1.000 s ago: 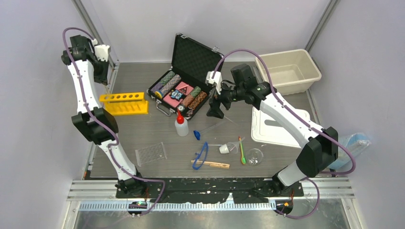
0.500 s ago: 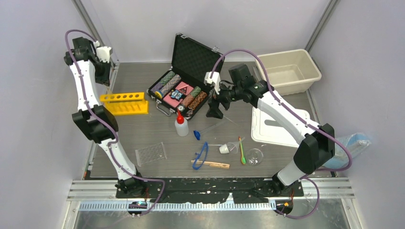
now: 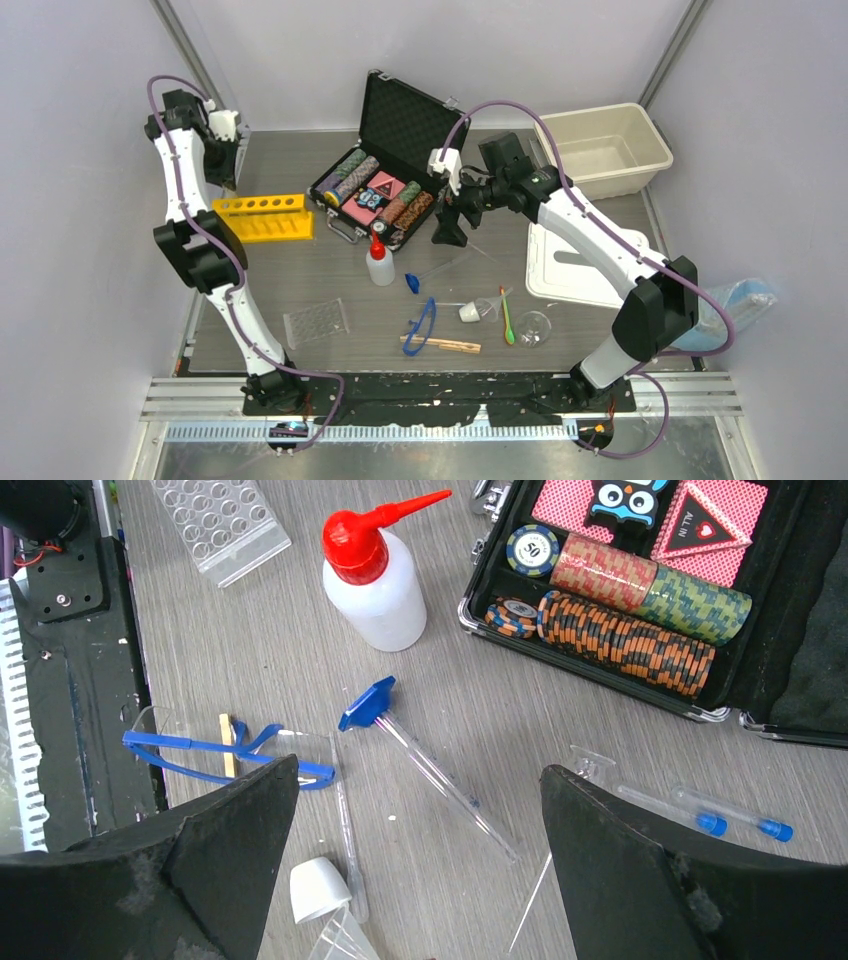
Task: Organize the chemistry lab equipment
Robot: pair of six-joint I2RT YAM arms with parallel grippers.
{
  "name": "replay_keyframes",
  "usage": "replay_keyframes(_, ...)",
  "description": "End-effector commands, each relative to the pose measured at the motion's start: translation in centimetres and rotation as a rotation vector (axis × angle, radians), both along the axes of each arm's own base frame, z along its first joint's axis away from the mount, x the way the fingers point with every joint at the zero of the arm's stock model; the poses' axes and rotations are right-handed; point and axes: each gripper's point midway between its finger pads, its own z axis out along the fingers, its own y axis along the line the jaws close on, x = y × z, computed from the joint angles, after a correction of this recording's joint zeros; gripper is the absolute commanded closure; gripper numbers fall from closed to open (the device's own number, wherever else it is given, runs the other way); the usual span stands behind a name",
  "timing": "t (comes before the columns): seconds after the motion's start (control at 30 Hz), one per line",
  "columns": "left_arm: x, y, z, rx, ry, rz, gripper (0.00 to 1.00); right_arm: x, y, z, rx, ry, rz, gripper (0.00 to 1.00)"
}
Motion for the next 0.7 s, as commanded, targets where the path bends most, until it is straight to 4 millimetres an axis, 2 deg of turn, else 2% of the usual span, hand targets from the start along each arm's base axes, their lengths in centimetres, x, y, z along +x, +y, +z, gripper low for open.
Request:
replay_keyframes(0.0,0.6,0.6,-0.8,-0.030,-0.016,0.032,0.98,0.7,0.4,1.9,0.036,-0.040,0.009,0.05)
replay_keyframes(0.33,0.7,0.8,-2.3,-0.055,0.011,0.049,0.93,0.9,0.5,1.7,0.031,-0.027,0.012,0.05)
replay_keyframes(0.4,0.6,0.8,-2.3,-0.056,0.010,0.049,0.78,0.9,0.6,1.7,0.031,-0.026,0.014,0.05)
replay_keyframes(0.43,0.6,0.8,-2.1,-0.054,0.008,0.049,0.63,1.0,0.5,1.7,0.029,-0.025,0.012,0.05)
replay_keyframes(0.53,0.5,0.7,-0.8,-0.046,-0.023,0.054,0.36,1.1,0.5,1.6,0.028,-0.017,0.004,0.05)
replay_keyframes(0.6,0.4,0.7,0.5,-0.033,-0.050,0.055,0.24,1.3,0.5,1.5,0.026,-0.009,-0.006,0.05)
replay_keyframes(0.67,0.3,0.8,2.1,-0.015,-0.085,0.059,0.18,1.6,0.4,1.2,0.021,0.005,-0.027,0.05)
